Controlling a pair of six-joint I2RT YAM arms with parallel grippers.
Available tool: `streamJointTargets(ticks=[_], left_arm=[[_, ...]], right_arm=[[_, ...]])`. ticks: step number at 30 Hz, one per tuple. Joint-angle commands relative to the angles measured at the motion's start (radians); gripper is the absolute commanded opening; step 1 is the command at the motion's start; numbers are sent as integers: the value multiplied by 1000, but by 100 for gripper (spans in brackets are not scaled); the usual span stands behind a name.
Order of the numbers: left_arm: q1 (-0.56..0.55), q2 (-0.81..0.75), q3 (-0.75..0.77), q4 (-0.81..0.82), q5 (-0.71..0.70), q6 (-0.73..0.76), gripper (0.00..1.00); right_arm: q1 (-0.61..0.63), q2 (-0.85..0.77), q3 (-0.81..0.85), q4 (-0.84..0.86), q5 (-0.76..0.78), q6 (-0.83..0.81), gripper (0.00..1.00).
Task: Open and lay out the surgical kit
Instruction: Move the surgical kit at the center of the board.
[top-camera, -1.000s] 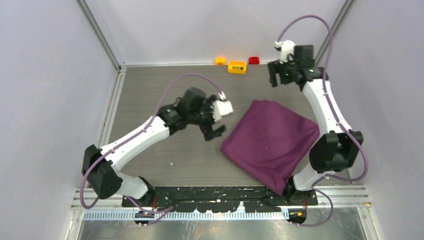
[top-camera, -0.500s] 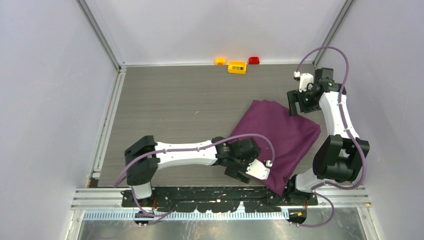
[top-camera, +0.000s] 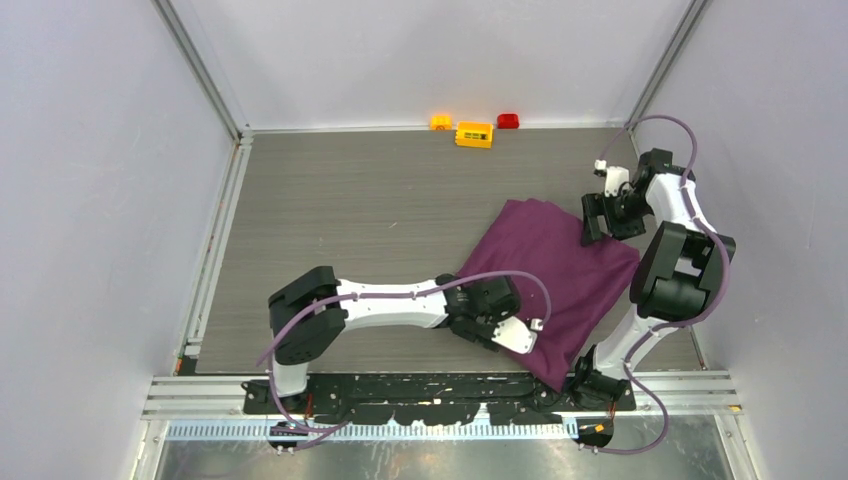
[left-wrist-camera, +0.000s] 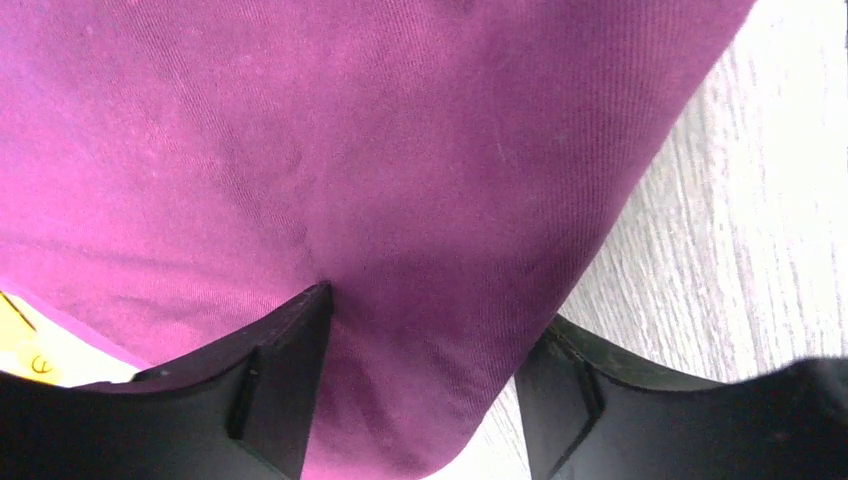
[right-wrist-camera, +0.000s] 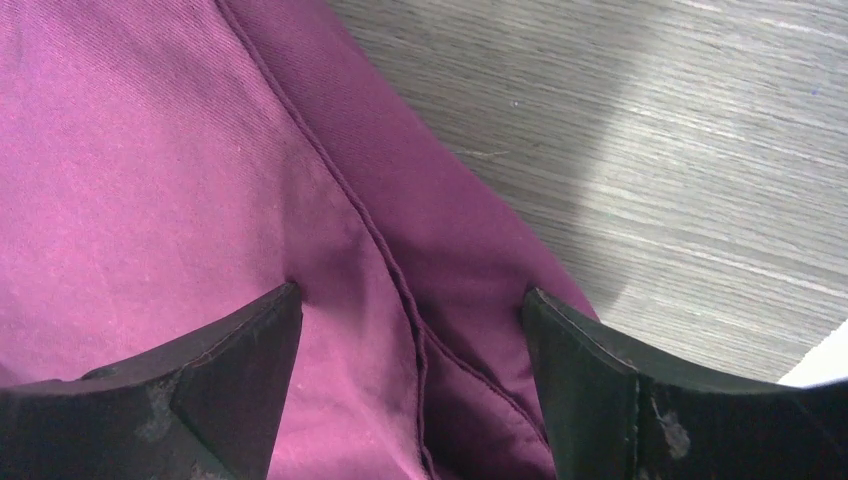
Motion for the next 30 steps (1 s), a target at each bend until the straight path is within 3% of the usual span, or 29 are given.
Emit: streamJointTargets(ticks=[1, 5, 13, 25, 30], left_arm=[[78, -21, -14, 22, -72, 2, 62], [138, -36, -53, 37, -79, -10, 56], [312, -87, -164, 115, -101, -37, 55], [651, -29, -94, 202, -83, 33, 55], [751, -15, -47, 209, -78, 99, 65]], right_arm=[[2, 22, -8, -26, -101, 3, 84], [2, 14, -36, -20, -132, 20, 80], [24, -48, -114, 59, -221, 118, 80], [214, -78, -137, 296, -239, 347, 81], [240, -55, -129, 366, -255, 421, 81]])
